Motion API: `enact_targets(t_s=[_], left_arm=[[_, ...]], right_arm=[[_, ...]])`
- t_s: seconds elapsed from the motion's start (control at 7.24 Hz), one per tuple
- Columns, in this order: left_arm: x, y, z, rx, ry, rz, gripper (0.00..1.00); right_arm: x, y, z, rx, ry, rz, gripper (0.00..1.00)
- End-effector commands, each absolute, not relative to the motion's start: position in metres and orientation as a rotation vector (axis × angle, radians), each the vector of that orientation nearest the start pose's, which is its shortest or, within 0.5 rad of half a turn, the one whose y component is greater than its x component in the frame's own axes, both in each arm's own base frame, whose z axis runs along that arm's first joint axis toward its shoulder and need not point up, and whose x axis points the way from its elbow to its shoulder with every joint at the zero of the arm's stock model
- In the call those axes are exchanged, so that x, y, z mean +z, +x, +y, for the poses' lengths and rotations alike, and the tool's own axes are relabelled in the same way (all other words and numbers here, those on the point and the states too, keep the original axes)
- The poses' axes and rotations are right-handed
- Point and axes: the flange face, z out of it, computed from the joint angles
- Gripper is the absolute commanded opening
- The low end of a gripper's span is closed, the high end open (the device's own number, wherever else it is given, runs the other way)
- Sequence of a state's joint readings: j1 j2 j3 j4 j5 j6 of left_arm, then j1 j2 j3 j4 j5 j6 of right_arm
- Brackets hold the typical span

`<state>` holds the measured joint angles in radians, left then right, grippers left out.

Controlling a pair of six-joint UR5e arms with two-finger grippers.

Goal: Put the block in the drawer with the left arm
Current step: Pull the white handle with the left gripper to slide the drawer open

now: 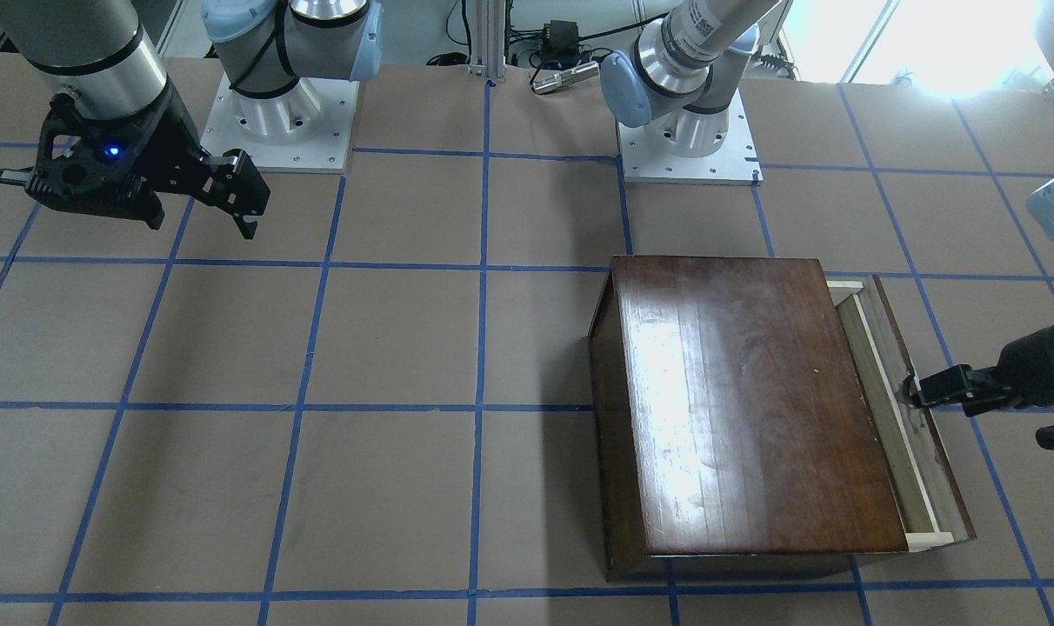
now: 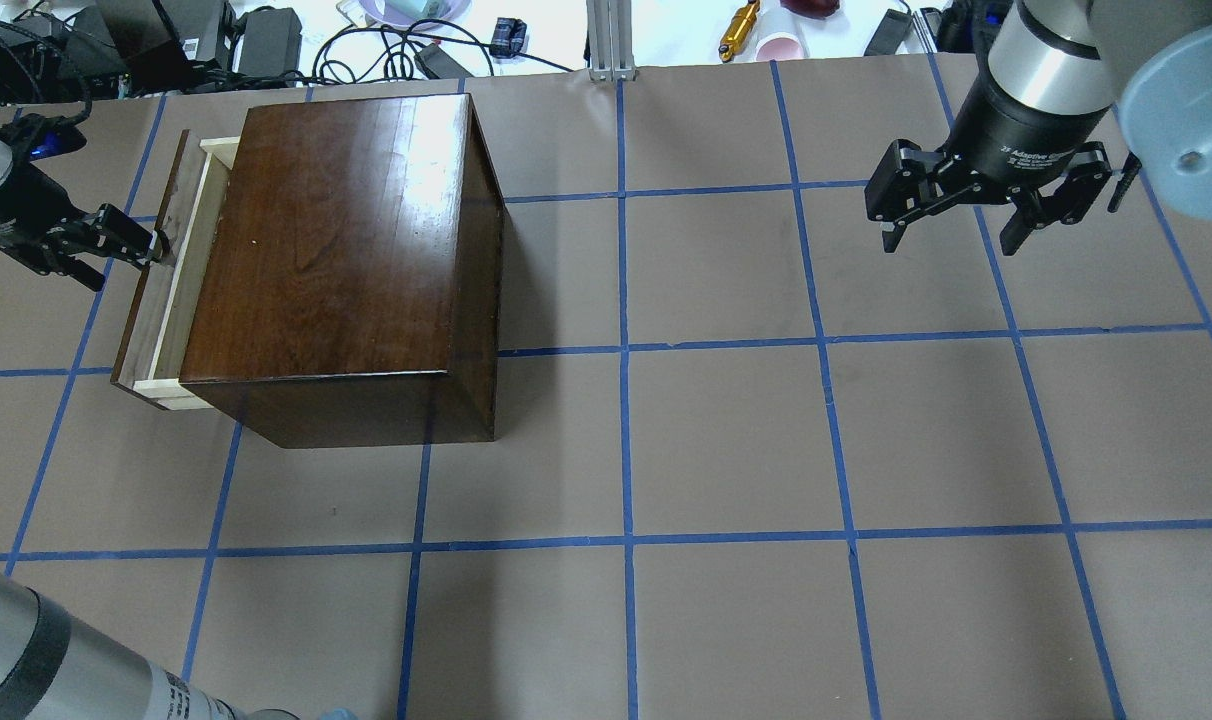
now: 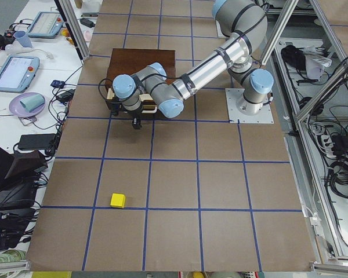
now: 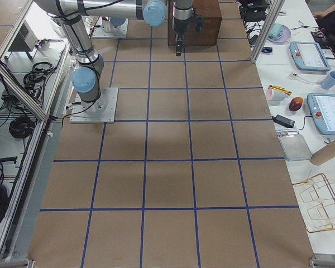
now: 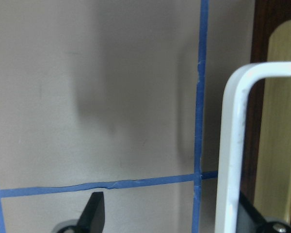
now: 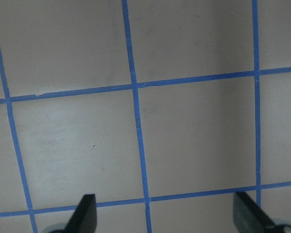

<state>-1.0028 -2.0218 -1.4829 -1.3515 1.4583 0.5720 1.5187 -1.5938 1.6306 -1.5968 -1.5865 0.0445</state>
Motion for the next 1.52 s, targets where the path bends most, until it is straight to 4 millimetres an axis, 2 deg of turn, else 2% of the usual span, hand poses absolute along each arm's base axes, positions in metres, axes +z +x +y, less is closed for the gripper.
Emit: enact_targets(t_s=[0.0,0.55,1.24,1.38], left_arm=[[0.295,0.226,-0.613,0.097,-0.012,3.306,0.89],[0.292,0.242,-0.609,0.117,-0.008,3.251,0.89],[0.295,0.244,-0.611,0.093,-0.002,3.24,0.89],[0.296,0.244,-0.611,0.088,-0.007,3.238,0.87]], right_arm=[[0.472,0.107,-0.487,0.017,0.152,3.153,1.0],[0.472,0.107,-0.487,0.017,0.152,3.153,1.0],[0.472,0.107,-0.487,0.017,0.152,3.153,1.0],[0.472,0.107,-0.487,0.017,0.152,3.153,1.0]])
